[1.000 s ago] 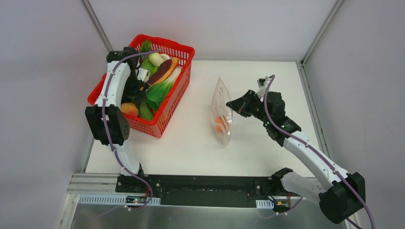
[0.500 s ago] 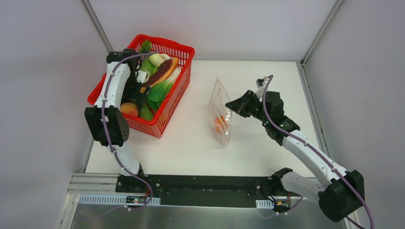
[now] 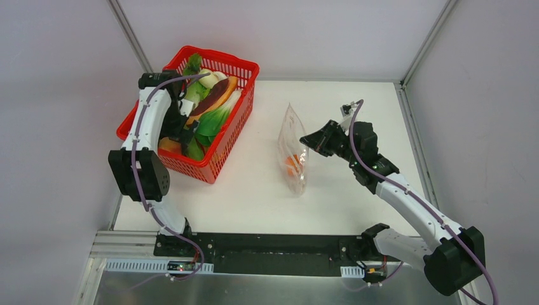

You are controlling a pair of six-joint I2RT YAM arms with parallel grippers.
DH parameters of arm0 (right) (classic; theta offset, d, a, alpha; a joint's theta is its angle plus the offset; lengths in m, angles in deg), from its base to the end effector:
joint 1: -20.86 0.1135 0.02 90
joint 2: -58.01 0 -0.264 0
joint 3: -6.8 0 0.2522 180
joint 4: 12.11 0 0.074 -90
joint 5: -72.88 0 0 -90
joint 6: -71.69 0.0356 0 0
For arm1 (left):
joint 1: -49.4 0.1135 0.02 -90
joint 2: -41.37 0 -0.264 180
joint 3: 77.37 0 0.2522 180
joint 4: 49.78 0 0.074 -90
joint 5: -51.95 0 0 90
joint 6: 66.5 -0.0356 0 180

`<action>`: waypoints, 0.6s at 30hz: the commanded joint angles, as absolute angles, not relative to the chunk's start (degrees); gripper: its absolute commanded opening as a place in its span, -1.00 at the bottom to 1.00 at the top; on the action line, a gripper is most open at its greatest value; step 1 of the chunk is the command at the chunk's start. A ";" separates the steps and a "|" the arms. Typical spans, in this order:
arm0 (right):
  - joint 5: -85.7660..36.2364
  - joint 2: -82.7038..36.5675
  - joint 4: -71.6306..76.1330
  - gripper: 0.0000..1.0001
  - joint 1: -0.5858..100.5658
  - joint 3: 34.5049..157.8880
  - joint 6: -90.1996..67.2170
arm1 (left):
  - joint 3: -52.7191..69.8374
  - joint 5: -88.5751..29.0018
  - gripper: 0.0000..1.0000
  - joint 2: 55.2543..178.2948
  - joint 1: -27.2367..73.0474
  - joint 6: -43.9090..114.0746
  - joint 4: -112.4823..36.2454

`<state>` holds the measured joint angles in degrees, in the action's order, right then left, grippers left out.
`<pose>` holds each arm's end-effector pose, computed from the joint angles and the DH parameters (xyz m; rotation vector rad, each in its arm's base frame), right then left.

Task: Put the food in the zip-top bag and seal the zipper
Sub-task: Pick up the fake fruit from the bin.

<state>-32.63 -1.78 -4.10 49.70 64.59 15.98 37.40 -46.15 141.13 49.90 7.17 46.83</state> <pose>0.2108 0.1269 0.3140 -0.1228 1.8530 1.0244 0.3243 0.0078 0.3309 0.3987 2.9813 0.2430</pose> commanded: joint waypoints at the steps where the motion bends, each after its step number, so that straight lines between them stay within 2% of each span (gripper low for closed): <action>1: -33.22 -1.01 -4.80 -0.84 49.48 65.84 16.24 | 36.91 -48.22 0.95 142.14 50.63 6.84 46.95; 5: -33.12 -0.79 -4.67 -0.83 49.43 65.93 16.21 | 36.15 -49.83 0.90 144.10 50.68 7.15 45.67; 8: -33.16 -0.75 -4.57 -0.83 49.50 66.02 16.19 | 35.04 -50.41 0.79 144.30 50.72 7.54 43.58; 13: -33.20 -0.88 -4.54 -0.83 49.45 66.22 16.20 | 35.03 -51.32 0.17 143.40 50.72 8.61 43.17; 15: -33.14 -1.04 -4.54 -0.83 49.46 66.18 16.19 | 35.47 -50.40 0.01 141.92 50.71 8.79 43.17; 18: -33.28 -1.37 -4.58 -0.83 49.44 66.42 16.25 | 37.15 -50.10 -0.13 138.56 50.71 9.52 42.87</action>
